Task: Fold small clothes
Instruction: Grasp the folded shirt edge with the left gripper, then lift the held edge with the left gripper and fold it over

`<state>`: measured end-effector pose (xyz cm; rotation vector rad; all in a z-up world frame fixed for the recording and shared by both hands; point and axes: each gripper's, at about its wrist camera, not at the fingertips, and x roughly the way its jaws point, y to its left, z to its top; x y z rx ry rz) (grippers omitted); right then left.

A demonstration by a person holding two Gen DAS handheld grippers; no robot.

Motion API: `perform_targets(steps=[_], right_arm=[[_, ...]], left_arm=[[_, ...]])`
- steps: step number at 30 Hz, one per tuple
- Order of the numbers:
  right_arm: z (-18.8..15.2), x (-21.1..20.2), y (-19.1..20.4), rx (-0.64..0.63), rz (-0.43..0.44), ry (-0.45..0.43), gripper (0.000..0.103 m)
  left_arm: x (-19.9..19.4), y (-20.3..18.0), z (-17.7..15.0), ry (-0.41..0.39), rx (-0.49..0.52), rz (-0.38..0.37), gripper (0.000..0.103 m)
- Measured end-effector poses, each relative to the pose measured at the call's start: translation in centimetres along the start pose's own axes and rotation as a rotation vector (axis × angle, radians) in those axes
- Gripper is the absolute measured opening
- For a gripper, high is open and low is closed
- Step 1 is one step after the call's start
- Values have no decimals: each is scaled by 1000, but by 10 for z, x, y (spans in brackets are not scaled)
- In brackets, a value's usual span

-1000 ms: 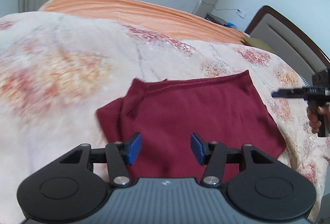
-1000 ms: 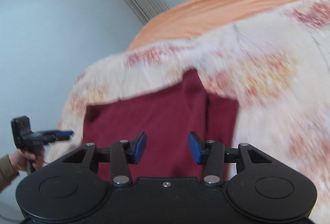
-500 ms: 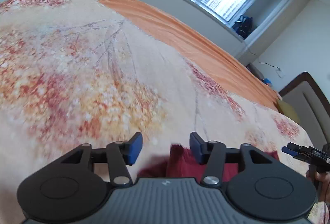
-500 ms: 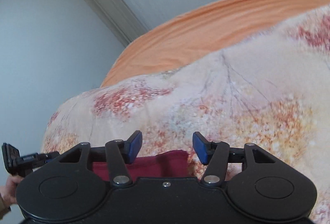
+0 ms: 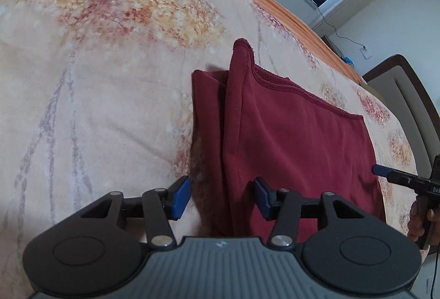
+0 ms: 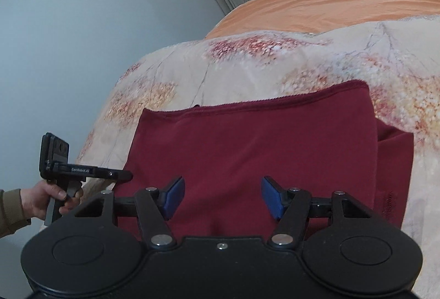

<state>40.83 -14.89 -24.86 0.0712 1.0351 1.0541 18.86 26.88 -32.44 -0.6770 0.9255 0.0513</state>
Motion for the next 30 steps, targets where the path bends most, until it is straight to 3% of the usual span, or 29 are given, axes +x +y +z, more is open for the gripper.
perform_targets(steps=[15,16,17,19,20,26,30], right_arm=[[5,21,20,-18,-22,6,65],[9,25,22,-37,-42,7,65],[13,31,25,-75,-77,8,65],[24,46,33,-172,-163,7,65],[30,55,37,-217,-204,4,65],[60,108,56,-458,-414,-24,65],[50,128,62,-571,-471,39,64]], left_arm=[[27,-12,5,22,43,-31,55],[25,-13,5,17,48,-29,50],[23,-14,4,7,58,-22,38],[17,-18,2,-19,91,-5,23],[14,-20,1,-27,98,1,20],[9,-26,3,-34,92,12,17],[14,-23,4,-15,67,36,22]])
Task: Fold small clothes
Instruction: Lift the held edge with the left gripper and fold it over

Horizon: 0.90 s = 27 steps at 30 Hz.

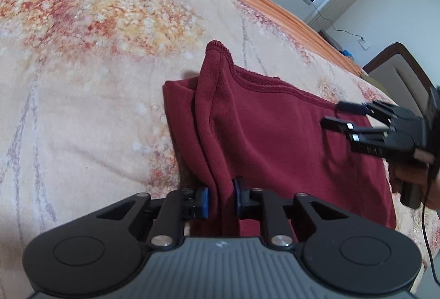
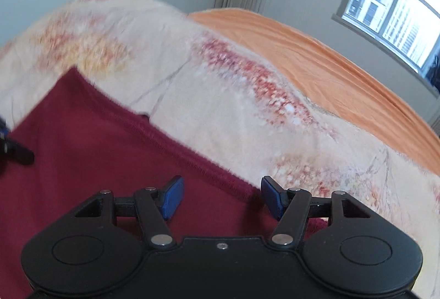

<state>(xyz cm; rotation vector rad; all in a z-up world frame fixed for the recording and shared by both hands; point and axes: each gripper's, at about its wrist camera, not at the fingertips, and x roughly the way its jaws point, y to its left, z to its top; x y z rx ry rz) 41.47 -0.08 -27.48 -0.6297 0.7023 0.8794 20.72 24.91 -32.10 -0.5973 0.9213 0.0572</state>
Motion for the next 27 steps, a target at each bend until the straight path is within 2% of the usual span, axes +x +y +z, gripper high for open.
perform_targets(steps=[3,5,8,10,13,15,16,17,19,20,23,27], right_arm=[[-23,-18,19,-40,13,24,64],[-45,-42,32,-42,37,27,65],[-75,-80,46,-12,63,18,66],[-89,-99,50,37,94,10,68],[-102,-119,53,107,140,-2,68],[-105,-127,55,120,143,-6,68],[-105,-130,55,127,144,-8,68],[-104,-131,55,132,141,-9,68],[-103,-131,54,129,115,-6,68],[-102,-131,53,122,95,-5,67],[-98,-124,49,115,58,-13,66],[-86,-106,48,113,4,-39,65]], left_arm=[[1,2,1,4,-13,6,28],[-2,2,1,1,-18,9,36],[-8,6,-1,-8,-20,11,42],[-5,13,-3,15,-44,-12,42],[5,29,-2,46,-127,-92,50],[10,39,0,50,-176,-142,51],[11,41,1,49,-190,-156,50],[11,41,1,47,-189,-157,43],[8,32,1,52,-134,-109,30],[6,27,1,53,-111,-94,19],[-5,8,2,42,-75,-50,15],[-21,-16,9,30,-38,-29,14]])
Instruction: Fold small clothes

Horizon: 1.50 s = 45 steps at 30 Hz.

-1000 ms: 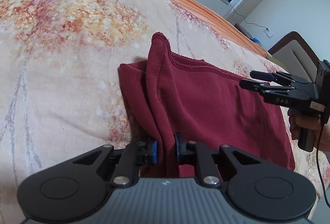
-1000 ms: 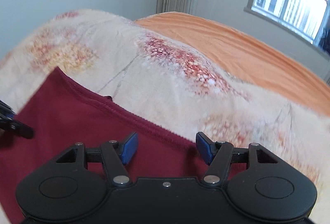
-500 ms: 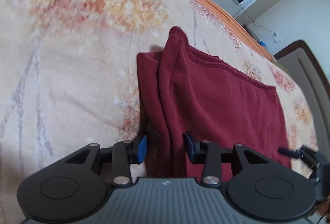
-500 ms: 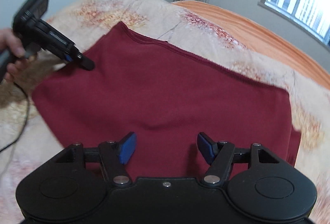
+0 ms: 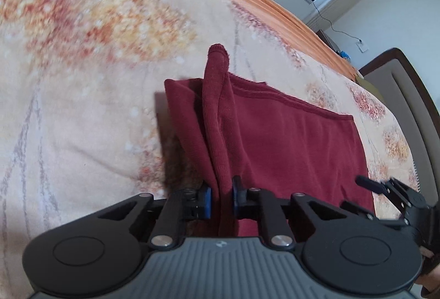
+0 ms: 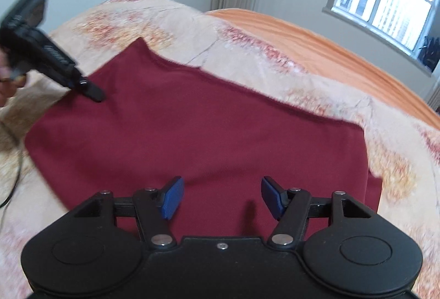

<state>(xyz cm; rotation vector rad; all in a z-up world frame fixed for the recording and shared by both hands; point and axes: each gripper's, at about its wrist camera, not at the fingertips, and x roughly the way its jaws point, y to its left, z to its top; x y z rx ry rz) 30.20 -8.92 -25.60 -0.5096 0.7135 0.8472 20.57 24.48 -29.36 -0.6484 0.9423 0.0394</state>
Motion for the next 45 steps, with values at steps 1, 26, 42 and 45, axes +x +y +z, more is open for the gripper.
perform_targets(steps=[1,26,42,45], right_arm=[[4,6,0,6,-9,-3,65],[-119,-124,-107,591,-24,-63,68],[-92,-86,-197,979,388,-201,75],[-60,-52,-201,918,445,-172,77]], left_arm=[[-2,-5,1,0,7,2,14],[91,-266,18,115,216,99,14],[97,-282,-27,76,265,67,45],[71,-275,-41,34,275,49,54]])
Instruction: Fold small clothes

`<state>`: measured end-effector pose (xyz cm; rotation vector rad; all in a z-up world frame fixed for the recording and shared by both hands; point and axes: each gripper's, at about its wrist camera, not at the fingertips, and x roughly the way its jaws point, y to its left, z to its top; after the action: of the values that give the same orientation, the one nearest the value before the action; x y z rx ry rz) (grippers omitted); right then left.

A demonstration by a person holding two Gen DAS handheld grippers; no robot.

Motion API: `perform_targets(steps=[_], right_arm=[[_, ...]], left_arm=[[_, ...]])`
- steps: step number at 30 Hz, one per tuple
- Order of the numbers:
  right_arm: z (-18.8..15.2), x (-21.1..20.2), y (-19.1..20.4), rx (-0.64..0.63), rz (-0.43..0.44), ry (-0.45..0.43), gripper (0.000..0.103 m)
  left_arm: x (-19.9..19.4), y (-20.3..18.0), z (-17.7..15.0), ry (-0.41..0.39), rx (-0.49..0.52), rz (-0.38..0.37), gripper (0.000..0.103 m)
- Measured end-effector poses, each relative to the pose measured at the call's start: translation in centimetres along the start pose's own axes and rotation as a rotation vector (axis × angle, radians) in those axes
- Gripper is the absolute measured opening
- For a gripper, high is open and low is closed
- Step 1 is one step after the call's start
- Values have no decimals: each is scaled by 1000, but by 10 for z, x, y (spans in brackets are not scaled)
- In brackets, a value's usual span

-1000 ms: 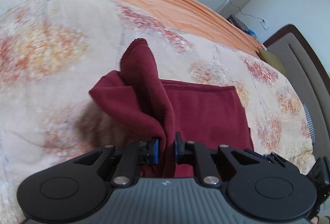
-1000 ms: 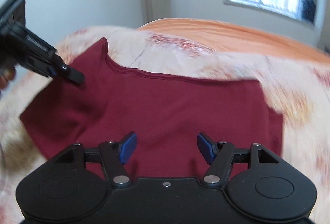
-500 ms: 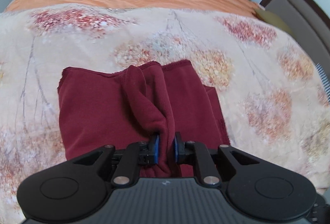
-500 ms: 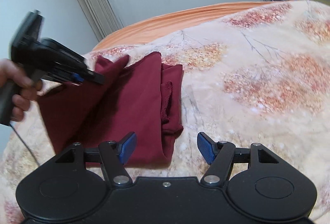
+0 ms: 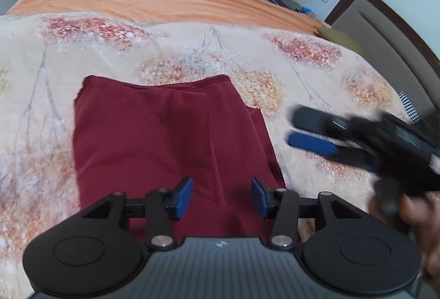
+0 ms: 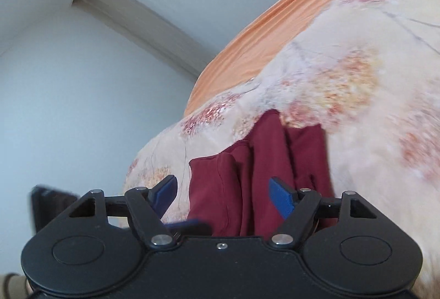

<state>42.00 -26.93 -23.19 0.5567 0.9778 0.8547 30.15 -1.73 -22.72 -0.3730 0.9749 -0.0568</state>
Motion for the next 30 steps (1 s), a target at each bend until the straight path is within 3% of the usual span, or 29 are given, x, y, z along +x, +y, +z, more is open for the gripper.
perform_targets(steps=[2,6,8,11,18,20,21,22,23,25,30], right_arm=[[9,28,4,-45,10,54,75],[10,73,9,-124,-17,139,69],[11,91,7,-143,-30,170,68],[10,108,2,-141,-47,203,67],[11,125,0,-122,-48,237,66],[10,127,2,-130,-52,241,61],[10,128,2,-137,-55,246,48],[10,130,3,-142,-61,252,27],[11,130,2,-142,-64,256,16],[12,128,2,-129,-45,252,12],[26,110,9,-107,9,235,11]], left_arm=[[-11,1,-18,-2,43,22,55],[-19,-7,-60,9,219,67,59],[-19,-14,-75,-5,314,79,66],[-14,-24,-93,-27,450,103,71],[4,-39,-109,-66,738,180,71],[2,-40,-107,-70,751,173,54],[1,-38,-104,-69,736,162,48],[-2,-37,-101,-73,716,156,37],[-4,-35,-97,-78,699,152,26],[-9,-35,-91,-91,672,139,15],[-23,-45,-74,-143,564,66,13]])
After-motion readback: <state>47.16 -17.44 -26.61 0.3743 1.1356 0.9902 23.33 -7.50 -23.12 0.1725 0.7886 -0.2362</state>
